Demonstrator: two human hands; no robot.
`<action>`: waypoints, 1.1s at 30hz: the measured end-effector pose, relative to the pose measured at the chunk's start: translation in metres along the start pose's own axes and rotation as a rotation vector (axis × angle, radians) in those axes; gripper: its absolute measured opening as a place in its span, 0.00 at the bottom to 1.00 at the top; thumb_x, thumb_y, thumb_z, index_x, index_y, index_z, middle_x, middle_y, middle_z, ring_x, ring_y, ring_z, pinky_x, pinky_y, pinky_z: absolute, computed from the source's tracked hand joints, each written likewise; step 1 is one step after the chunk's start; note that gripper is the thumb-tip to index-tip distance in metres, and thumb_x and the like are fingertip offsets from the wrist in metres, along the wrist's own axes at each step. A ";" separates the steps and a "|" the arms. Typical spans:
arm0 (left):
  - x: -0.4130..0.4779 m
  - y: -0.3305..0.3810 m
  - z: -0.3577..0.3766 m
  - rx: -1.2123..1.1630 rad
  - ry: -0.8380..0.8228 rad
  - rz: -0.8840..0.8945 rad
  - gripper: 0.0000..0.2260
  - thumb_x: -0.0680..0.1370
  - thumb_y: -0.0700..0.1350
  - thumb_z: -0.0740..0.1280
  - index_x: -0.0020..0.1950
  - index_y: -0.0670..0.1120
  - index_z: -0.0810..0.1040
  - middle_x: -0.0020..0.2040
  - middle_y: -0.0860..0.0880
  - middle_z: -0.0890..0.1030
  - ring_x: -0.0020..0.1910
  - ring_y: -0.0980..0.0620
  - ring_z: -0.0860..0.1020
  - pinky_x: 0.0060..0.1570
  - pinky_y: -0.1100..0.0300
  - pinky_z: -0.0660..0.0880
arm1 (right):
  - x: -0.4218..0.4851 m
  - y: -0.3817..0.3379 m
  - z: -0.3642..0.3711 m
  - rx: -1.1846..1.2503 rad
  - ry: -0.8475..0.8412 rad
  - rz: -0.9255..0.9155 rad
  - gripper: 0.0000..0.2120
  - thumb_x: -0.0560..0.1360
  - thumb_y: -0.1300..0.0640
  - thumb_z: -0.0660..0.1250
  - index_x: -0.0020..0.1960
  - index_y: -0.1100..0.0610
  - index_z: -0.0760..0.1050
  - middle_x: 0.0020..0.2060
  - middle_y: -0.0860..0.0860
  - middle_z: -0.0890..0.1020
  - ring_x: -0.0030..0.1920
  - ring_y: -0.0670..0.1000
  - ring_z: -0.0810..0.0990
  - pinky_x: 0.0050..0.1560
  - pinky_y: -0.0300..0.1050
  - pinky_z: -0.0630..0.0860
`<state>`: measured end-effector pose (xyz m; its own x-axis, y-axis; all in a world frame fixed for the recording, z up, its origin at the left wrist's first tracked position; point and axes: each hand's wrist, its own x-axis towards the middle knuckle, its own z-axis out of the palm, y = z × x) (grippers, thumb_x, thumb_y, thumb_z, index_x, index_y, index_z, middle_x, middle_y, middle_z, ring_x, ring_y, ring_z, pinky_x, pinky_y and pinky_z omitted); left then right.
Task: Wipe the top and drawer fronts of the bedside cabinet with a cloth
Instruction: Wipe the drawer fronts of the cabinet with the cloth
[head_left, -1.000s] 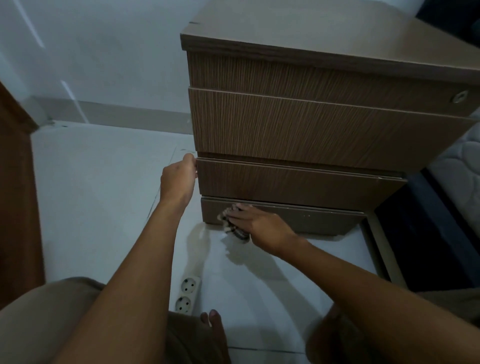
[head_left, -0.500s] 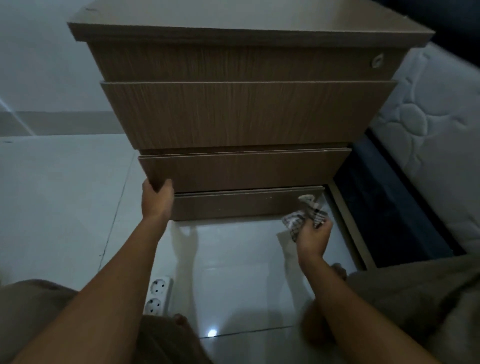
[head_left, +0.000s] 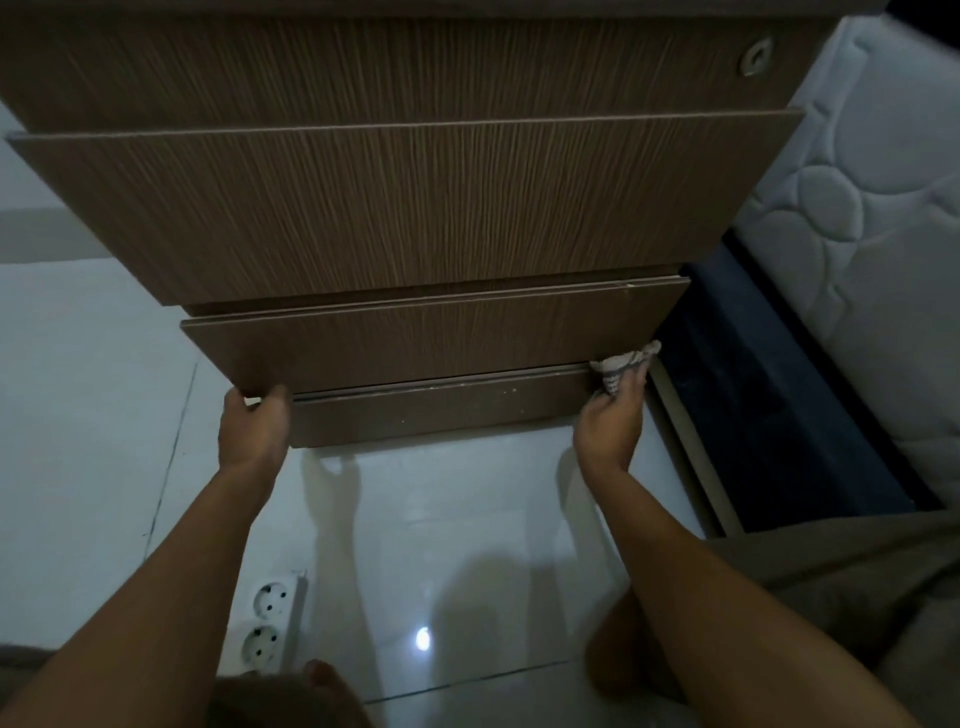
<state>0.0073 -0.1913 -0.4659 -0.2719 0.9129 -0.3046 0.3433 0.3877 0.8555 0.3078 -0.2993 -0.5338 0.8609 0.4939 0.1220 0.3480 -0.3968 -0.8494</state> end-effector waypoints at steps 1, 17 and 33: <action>0.000 -0.001 -0.001 0.007 -0.006 0.002 0.21 0.81 0.49 0.58 0.73 0.45 0.66 0.70 0.43 0.72 0.67 0.40 0.70 0.59 0.50 0.67 | -0.002 0.001 0.001 -0.049 -0.016 -0.032 0.28 0.77 0.71 0.54 0.76 0.59 0.58 0.77 0.53 0.54 0.74 0.48 0.58 0.62 0.18 0.51; 0.008 -0.007 -0.013 -0.047 -0.030 -0.113 0.08 0.79 0.46 0.56 0.52 0.45 0.73 0.51 0.46 0.74 0.51 0.44 0.72 0.58 0.47 0.72 | -0.059 -0.034 0.037 -0.265 -0.347 -0.174 0.29 0.75 0.74 0.57 0.75 0.59 0.60 0.77 0.52 0.53 0.77 0.53 0.47 0.72 0.40 0.47; 0.023 -0.013 -0.021 -0.081 -0.102 -0.164 0.09 0.81 0.45 0.55 0.52 0.44 0.73 0.50 0.45 0.75 0.50 0.46 0.73 0.55 0.48 0.72 | -0.125 -0.084 0.079 -0.291 -0.565 -0.276 0.31 0.77 0.71 0.57 0.77 0.56 0.55 0.78 0.51 0.49 0.77 0.52 0.48 0.67 0.35 0.51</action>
<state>-0.0224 -0.1785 -0.4750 -0.2241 0.8484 -0.4796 0.2279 0.5240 0.8207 0.1412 -0.2664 -0.5185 0.4293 0.9023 -0.0395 0.6798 -0.3516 -0.6436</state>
